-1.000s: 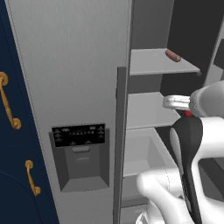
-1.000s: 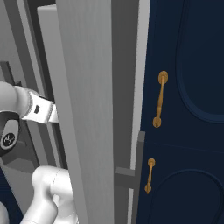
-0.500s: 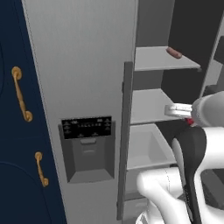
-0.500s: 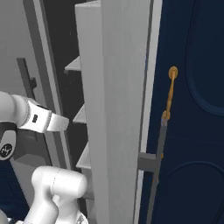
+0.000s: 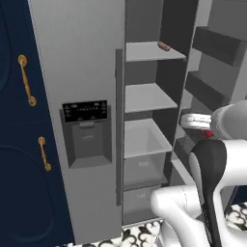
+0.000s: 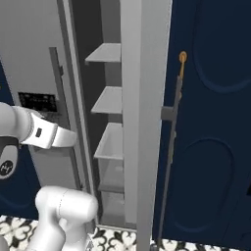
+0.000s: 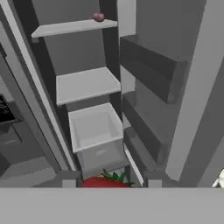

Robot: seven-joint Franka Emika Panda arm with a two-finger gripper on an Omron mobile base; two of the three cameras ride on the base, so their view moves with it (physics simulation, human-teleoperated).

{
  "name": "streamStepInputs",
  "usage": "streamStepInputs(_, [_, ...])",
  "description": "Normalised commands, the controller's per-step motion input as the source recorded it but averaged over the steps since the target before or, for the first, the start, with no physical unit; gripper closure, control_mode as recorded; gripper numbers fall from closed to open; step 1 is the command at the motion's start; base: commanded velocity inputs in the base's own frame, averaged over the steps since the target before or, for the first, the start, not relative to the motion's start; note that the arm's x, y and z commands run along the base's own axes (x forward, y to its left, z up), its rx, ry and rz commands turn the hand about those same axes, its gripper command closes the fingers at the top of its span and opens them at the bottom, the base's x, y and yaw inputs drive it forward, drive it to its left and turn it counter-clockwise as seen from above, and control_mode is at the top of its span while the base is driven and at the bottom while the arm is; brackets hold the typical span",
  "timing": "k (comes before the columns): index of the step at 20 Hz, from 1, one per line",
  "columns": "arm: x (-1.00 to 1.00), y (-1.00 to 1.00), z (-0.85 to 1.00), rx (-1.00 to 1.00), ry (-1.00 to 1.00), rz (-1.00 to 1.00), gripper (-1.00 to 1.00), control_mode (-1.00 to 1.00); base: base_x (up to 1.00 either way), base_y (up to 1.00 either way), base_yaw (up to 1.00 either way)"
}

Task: Take the strawberry from the fridge and place it on top of the pancake, located on the dining counter.

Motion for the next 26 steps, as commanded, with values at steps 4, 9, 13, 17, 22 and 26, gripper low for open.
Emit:
streamStepInputs(4, [0.00,0.00,0.00,0.00,0.00,0.00,1.00,1.00,-1.00,0.18,-0.09])
streamStepInputs(9, [0.00,0.00,0.00,0.00,0.00,0.00,1.00,1.00,-1.00,0.04,0.04])
streamStepInputs(13, [0.00,0.00,0.00,0.00,0.00,0.00,1.00,1.00,-1.00,0.00,0.13])
streamStepInputs(17, [0.00,0.00,0.00,0.00,0.00,0.00,1.00,1.00,-0.93,-0.48,-0.35])
streamStepInputs(22, [0.00,0.00,0.00,0.00,0.00,0.00,1.00,1.00,-0.23,-0.57,-0.72])
streamStepInputs(26, [0.00,0.00,0.00,0.00,0.00,0.00,1.00,1.00,-0.01,-0.53,-0.83])
